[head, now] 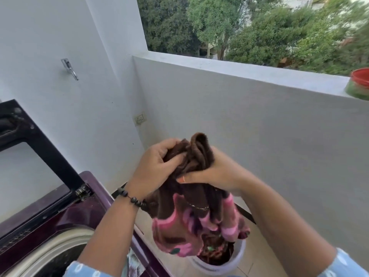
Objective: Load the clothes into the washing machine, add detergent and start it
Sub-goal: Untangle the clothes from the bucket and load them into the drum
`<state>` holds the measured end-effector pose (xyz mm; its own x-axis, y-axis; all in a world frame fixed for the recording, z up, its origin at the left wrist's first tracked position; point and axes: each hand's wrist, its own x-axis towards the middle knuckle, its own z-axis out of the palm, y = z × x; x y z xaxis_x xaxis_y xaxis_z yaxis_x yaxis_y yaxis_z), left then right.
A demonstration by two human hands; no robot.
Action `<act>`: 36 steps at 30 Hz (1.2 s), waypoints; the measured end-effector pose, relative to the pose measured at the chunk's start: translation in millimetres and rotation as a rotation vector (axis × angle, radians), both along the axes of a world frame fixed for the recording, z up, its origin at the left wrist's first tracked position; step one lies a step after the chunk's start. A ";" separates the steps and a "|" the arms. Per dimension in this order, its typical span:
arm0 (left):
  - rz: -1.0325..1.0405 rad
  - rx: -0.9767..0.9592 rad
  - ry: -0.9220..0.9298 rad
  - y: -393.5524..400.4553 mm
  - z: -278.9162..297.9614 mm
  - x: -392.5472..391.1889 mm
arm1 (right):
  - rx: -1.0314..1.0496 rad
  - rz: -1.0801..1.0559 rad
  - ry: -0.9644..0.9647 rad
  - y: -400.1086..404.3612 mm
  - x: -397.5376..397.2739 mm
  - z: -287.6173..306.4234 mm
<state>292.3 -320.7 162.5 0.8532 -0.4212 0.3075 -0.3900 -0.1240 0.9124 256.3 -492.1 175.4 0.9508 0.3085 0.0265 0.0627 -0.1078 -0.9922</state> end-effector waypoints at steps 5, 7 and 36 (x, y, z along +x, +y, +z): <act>-0.082 -0.124 0.177 14.0 -9.9 -4.9 | 0.072 -0.193 -0.085 -10.4 8.5 -5.0; -0.050 -0.122 0.225 19.8 -25.7 -6.9 | 0.152 -0.270 -0.100 -16.3 9.4 4.0; -0.098 -0.355 0.335 -43.7 4.1 -42.4 | -0.030 -0.269 -0.272 17.3 -4.2 8.2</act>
<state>249.9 -364.4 166.6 0.8912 -0.4237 0.1621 -0.0625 0.2392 0.9689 252.1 -474.8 183.6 0.9575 0.0532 0.2835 0.2885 -0.1853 -0.9394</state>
